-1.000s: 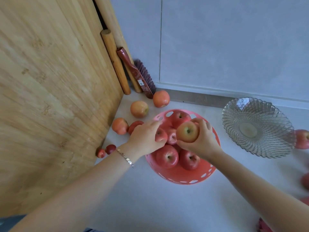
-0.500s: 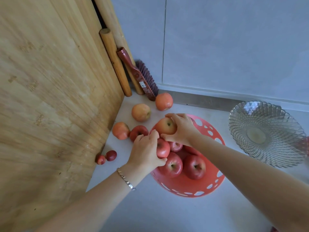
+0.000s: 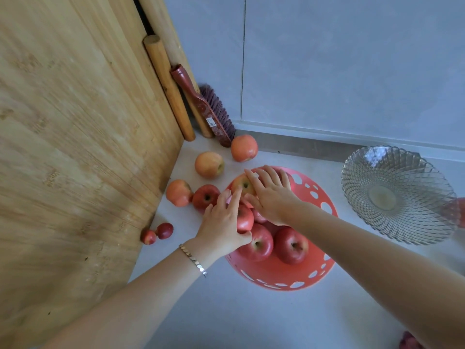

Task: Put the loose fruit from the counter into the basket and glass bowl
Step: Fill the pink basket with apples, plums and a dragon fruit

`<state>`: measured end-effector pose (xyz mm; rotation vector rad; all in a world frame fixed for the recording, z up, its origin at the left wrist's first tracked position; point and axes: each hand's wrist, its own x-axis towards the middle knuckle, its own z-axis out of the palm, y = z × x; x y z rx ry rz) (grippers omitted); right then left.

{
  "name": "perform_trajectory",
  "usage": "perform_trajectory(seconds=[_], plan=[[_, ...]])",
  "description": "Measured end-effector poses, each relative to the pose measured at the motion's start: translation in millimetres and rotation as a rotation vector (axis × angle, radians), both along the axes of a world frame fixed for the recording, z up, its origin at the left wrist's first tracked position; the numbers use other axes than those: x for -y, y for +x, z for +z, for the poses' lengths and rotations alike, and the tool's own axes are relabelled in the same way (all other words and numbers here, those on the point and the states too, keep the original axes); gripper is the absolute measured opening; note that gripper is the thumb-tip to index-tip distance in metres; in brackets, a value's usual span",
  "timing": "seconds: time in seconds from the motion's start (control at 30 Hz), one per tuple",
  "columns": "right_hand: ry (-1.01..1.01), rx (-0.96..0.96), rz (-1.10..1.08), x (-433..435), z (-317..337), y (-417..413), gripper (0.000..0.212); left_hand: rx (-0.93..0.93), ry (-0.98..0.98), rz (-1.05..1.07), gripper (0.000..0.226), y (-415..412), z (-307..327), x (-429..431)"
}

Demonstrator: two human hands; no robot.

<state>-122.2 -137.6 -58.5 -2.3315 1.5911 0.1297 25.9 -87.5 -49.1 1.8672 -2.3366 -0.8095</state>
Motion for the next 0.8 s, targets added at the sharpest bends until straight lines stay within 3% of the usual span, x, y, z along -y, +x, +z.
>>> perform_trajectory(seconds=[0.1, 0.17, 0.23, 0.37, 0.43, 0.53, 0.6, 0.8], plan=[[-0.162, 0.252, -0.181, -20.3, 1.0, -12.7, 0.053, 0.005, 0.032, -0.015, 0.104, 0.7, 1.5, 3.0], [-0.15, 0.332, -0.34, -39.3, -4.3, -24.5, 0.049, -0.013, 0.033, -0.016, 0.105, 1.0, 1.4, 3.1], [-0.145, 0.224, -0.309, -56.5, -17.4, -31.5, 0.037, -0.027, 0.021, -0.002, 0.106, 0.3, 0.9, 2.1], [-0.37, 0.035, -0.115, -52.4, -40.9, -31.0, 0.043, -0.022, 0.023, 0.022, 0.109, -4.1, -0.1, 1.8], [-0.499, -0.066, -0.08, -45.2, -41.7, -20.9, 0.024, -0.034, 0.035, 0.031, 0.111, -4.9, -0.3, 3.5], [-0.528, -0.21, -0.05, -35.1, -43.6, -13.0, 0.028, -0.063, 0.052, 0.044, 0.111, -4.7, -1.6, 5.5], [-0.543, -0.233, -0.007, -30.3, -46.5, -15.9, 0.017, -0.085, 0.057, 0.056, 0.111, -4.7, -2.4, 5.8], [-0.462, -0.217, 0.083, -24.0, -40.5, -25.9, 0.038, -0.172, 0.059, 0.108, 0.11, -4.8, -5.8, 4.5]])
